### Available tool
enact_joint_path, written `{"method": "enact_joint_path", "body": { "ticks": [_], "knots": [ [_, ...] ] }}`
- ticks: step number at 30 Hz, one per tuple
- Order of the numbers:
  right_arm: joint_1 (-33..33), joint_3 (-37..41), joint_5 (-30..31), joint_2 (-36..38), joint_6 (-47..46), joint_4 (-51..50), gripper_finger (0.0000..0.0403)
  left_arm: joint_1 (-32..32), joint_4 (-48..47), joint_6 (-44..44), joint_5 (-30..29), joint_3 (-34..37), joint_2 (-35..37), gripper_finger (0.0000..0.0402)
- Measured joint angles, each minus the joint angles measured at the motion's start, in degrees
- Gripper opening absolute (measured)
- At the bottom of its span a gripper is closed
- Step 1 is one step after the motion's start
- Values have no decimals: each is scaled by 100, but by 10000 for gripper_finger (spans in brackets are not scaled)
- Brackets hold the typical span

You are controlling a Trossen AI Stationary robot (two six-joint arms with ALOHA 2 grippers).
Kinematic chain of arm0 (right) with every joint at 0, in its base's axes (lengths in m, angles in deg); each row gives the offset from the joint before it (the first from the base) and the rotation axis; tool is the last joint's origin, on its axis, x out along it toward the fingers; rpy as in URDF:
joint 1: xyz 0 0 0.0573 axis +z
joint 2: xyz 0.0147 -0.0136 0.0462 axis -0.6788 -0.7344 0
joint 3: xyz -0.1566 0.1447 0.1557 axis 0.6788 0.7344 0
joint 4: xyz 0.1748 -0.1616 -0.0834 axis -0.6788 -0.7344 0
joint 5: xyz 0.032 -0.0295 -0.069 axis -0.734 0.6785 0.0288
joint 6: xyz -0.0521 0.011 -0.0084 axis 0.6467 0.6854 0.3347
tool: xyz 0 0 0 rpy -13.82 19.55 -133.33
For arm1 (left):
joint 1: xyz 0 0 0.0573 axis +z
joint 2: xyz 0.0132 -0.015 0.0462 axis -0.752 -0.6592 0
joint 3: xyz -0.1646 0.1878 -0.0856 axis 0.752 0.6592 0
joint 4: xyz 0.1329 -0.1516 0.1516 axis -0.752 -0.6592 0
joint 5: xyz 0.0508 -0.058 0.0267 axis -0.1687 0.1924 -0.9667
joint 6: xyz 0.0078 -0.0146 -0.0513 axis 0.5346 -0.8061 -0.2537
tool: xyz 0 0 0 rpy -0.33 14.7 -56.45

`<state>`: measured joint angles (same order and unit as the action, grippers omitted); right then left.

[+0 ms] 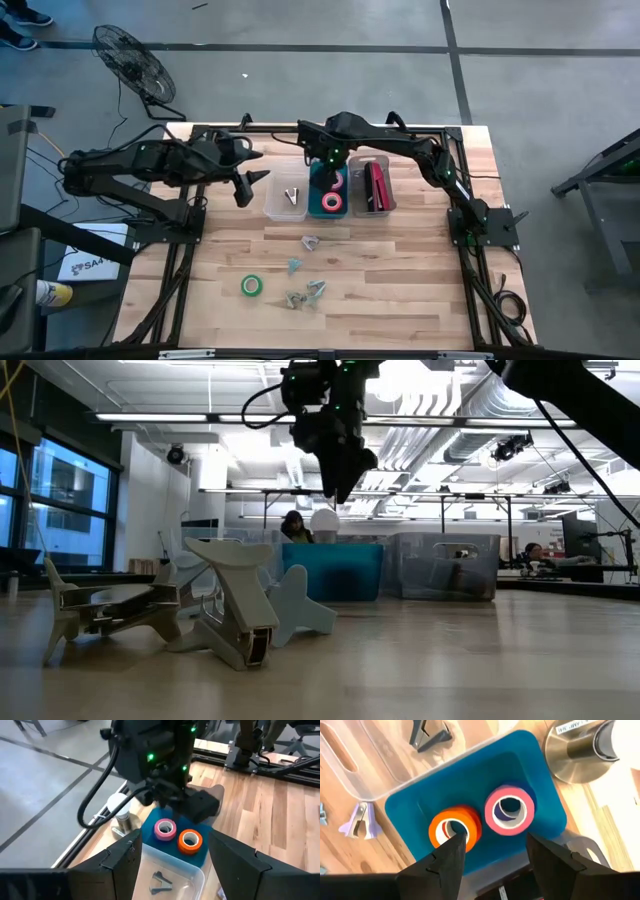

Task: Pick and place Stapler, Stapler remover, tape
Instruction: Put the green tape into the blue bin

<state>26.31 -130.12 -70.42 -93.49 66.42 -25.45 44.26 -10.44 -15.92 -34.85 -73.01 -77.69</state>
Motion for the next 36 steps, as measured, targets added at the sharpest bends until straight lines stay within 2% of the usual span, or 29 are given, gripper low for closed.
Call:
{"method": "enact_joint_path", "body": {
  "ticks": [14,21,29,36],
  "knots": [
    [291,4,162,318,241,183,183,1,-1449,-824,-59,7,142,223],
    [477,25,369,453,307,177,168,-1,-1739,-1292,75,298,142,223],
    [526,27,476,479,348,113,161,-1,-1774,-1872,732,926,139,223],
    [523,27,489,559,403,187,159,-1,-1696,-2544,1845,1676,139,223]
  ]
}}
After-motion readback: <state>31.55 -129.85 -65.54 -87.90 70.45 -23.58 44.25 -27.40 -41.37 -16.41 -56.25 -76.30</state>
